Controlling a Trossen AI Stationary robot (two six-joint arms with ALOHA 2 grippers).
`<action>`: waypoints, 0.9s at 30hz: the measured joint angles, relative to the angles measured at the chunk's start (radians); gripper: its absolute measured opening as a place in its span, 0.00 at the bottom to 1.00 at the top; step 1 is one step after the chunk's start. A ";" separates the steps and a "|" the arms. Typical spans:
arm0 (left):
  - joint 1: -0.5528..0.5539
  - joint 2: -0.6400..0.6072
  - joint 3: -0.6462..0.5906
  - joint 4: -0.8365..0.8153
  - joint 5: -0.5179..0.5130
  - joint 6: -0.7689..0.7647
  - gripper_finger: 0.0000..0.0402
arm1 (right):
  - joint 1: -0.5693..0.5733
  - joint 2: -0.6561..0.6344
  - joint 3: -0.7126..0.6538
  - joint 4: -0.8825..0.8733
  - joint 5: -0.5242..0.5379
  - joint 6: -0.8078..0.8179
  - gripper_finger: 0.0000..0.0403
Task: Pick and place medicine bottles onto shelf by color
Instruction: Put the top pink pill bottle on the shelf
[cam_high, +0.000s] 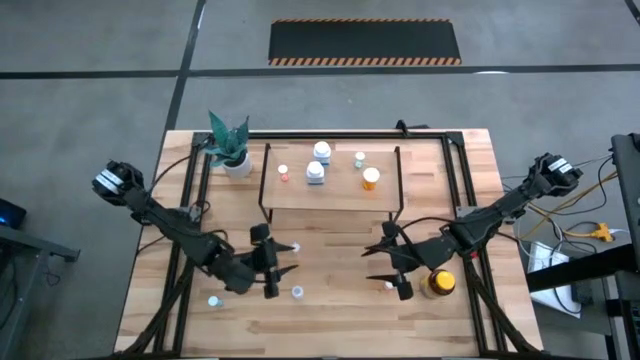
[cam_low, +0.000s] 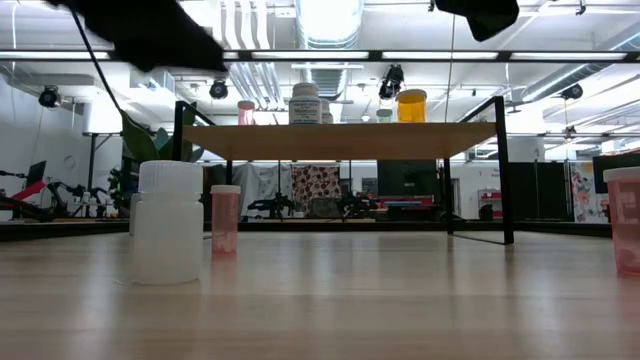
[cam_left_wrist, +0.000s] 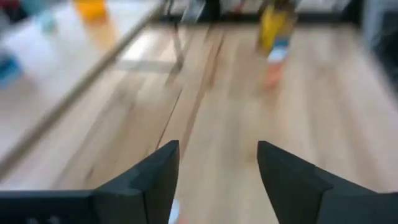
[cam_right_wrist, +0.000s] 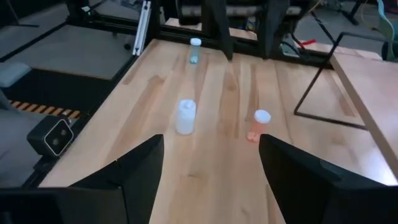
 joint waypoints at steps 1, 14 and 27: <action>0.012 0.015 0.005 -0.052 0.009 -0.037 0.51 | 0.000 0.000 -0.004 0.003 0.000 0.000 0.63; 0.160 0.210 0.011 -0.154 0.102 -0.088 0.47 | 0.000 0.000 -0.019 0.023 0.000 0.000 0.62; 0.180 0.210 0.006 -0.126 0.156 -0.081 0.47 | 0.000 0.000 -0.023 0.021 0.000 0.015 0.61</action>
